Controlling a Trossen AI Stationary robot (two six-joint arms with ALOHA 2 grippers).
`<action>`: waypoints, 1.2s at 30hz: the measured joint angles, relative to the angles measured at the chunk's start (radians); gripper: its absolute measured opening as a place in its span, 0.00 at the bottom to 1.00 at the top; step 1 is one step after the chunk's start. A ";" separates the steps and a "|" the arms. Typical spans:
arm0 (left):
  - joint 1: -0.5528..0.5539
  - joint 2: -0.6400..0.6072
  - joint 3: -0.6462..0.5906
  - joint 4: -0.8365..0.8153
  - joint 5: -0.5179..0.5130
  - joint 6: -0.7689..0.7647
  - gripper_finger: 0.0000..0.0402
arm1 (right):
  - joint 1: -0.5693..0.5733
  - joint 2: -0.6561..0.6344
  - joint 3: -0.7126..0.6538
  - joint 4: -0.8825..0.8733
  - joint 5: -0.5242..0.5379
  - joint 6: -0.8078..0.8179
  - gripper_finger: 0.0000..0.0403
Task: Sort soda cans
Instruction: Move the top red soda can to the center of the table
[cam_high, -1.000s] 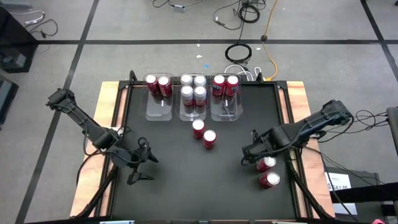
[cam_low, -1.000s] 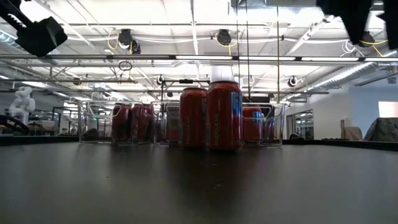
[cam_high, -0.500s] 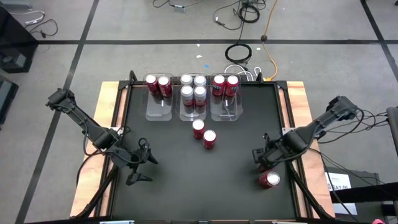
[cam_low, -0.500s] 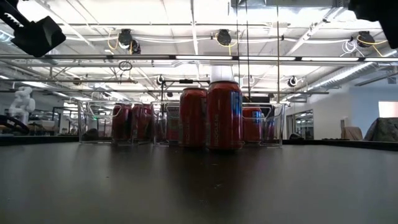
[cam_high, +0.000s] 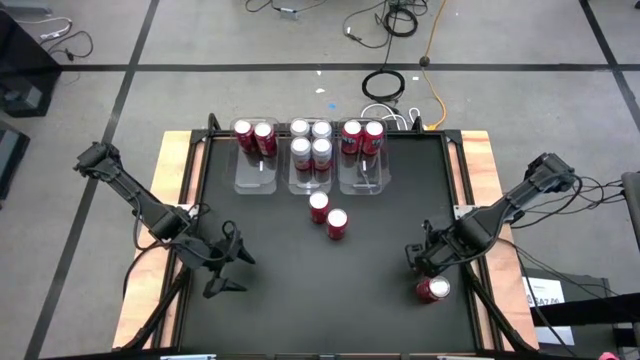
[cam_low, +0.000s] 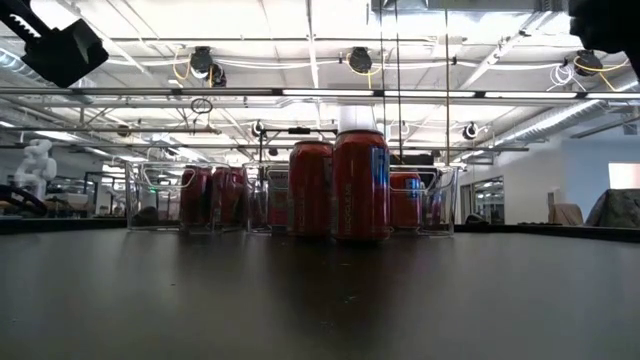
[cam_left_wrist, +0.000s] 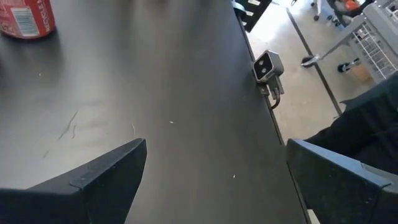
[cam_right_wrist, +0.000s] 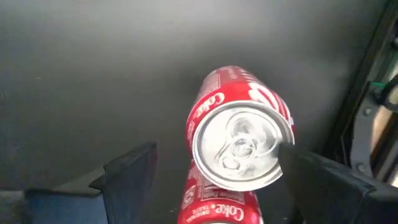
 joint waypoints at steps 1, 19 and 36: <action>0.000 0.000 0.000 -0.001 -0.001 0.000 0.99 | 0.000 -0.002 0.000 0.007 0.004 -0.004 0.82; 0.000 0.000 0.000 -0.006 -0.030 0.007 0.99 | 0.003 -0.002 0.063 -0.103 -0.032 0.001 0.82; 0.000 0.000 0.000 0.001 -0.031 0.001 0.99 | 0.003 -0.003 -0.125 0.102 -0.040 -0.001 0.82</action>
